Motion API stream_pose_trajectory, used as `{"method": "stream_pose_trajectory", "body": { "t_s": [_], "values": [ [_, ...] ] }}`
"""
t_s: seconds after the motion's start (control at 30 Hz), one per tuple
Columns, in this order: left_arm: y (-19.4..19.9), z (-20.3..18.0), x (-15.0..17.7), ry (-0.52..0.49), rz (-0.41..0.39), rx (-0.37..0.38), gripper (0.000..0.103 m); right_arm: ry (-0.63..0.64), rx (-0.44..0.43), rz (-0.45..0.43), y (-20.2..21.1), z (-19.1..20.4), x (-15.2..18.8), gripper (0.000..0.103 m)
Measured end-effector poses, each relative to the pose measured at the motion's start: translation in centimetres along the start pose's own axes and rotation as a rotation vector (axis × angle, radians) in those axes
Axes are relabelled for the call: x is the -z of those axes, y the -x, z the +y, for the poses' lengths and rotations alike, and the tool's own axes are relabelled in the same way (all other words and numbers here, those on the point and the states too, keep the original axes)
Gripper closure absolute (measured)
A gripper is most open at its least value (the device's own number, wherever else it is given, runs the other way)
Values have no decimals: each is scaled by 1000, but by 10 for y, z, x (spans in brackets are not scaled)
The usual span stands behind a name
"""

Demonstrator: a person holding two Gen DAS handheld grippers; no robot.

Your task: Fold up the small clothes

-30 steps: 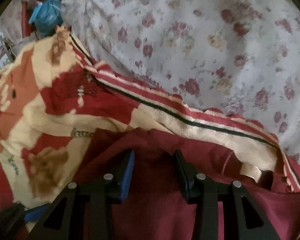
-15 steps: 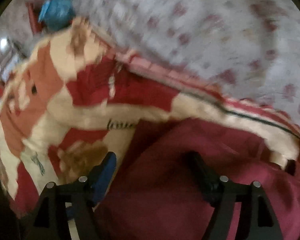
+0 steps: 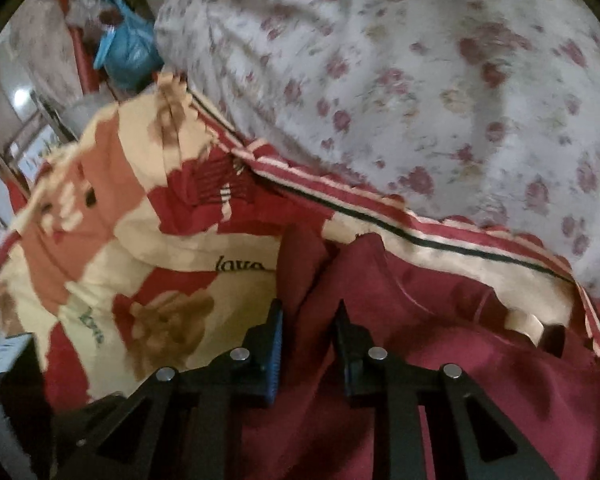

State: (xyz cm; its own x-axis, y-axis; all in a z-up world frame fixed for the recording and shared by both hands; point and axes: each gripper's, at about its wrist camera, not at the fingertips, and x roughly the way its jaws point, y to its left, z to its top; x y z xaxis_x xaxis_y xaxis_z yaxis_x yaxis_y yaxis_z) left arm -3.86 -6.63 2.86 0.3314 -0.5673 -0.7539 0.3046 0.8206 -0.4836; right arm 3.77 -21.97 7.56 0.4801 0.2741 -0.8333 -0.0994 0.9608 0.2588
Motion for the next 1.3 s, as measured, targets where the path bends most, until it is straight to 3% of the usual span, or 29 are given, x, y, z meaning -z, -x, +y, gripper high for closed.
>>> {"method": "stream_pose_trajectory", "body": {
  "t_s": [0.03,0.17,0.3,0.37,0.43,0.5,0.77,0.93,1.1,1.3],
  "values": [
    [0,-3,-1,-7,2,27,58,-10,-6,-3,3,-4,1,82],
    [10,-20,0,-85,-44,69,75,-46,-3,9,4,-15,8,82],
    [16,-30,2,-126,-63,92,75,-76,-10,30,8,-24,11,82],
    [16,-31,2,-129,-62,95,75,-95,-19,48,7,-25,7,76],
    [17,-29,2,-125,-61,96,75,-99,-9,73,5,-21,2,45],
    [19,-29,2,-121,-63,97,75,-83,-12,88,0,-12,-2,36],
    [18,-31,6,-136,-57,67,75,-4,26,211,-48,18,-4,34],
    [16,-28,5,-122,-52,65,75,55,76,252,-63,24,-3,25],
    [16,-29,7,-129,-47,55,75,89,143,260,-70,25,0,25],
    [13,-26,6,-112,-38,44,75,89,129,180,-52,15,5,64]
  ]
}}
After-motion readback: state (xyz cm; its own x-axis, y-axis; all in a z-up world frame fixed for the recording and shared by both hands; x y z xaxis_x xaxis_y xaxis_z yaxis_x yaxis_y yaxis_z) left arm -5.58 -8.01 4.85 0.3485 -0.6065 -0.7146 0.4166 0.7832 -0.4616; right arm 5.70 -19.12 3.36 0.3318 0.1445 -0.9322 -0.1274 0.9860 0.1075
